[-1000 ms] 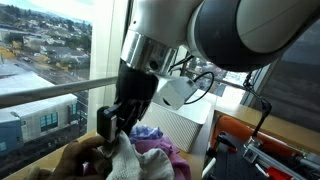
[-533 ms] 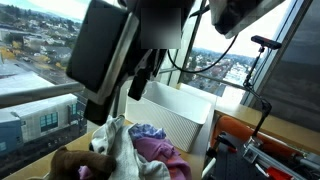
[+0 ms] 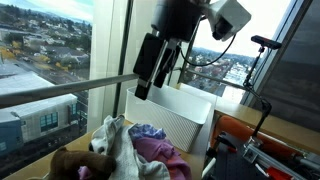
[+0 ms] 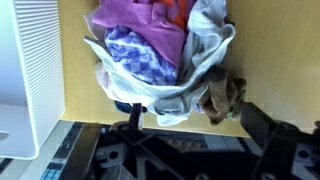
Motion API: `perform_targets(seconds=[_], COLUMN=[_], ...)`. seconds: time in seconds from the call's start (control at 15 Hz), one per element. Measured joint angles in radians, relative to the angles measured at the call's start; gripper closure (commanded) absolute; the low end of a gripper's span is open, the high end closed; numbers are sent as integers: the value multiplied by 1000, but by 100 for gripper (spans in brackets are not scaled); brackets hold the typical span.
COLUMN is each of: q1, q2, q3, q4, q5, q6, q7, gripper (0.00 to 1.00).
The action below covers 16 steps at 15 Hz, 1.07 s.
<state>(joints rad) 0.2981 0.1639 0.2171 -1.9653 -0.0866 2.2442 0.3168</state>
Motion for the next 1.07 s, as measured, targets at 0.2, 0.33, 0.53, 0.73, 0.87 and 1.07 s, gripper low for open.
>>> perform_targets(seconds=[0.2, 0.33, 0.53, 0.73, 0.87, 1.07], q1=[-17, -11, -5, -4, -4, -2], q2=[36, 74, 127, 162, 177, 200], q3=[-4, -3, -3, -12, -24, -35], q4=[-41, -45, -22, 16, 35, 54], q5=[0, 0, -7, -53, -84, -102], q6=[70, 138, 230, 258, 260, 262], q7=[0, 1, 0, -12, -26, -42], gripper=[0, 0, 0, 0, 0, 0])
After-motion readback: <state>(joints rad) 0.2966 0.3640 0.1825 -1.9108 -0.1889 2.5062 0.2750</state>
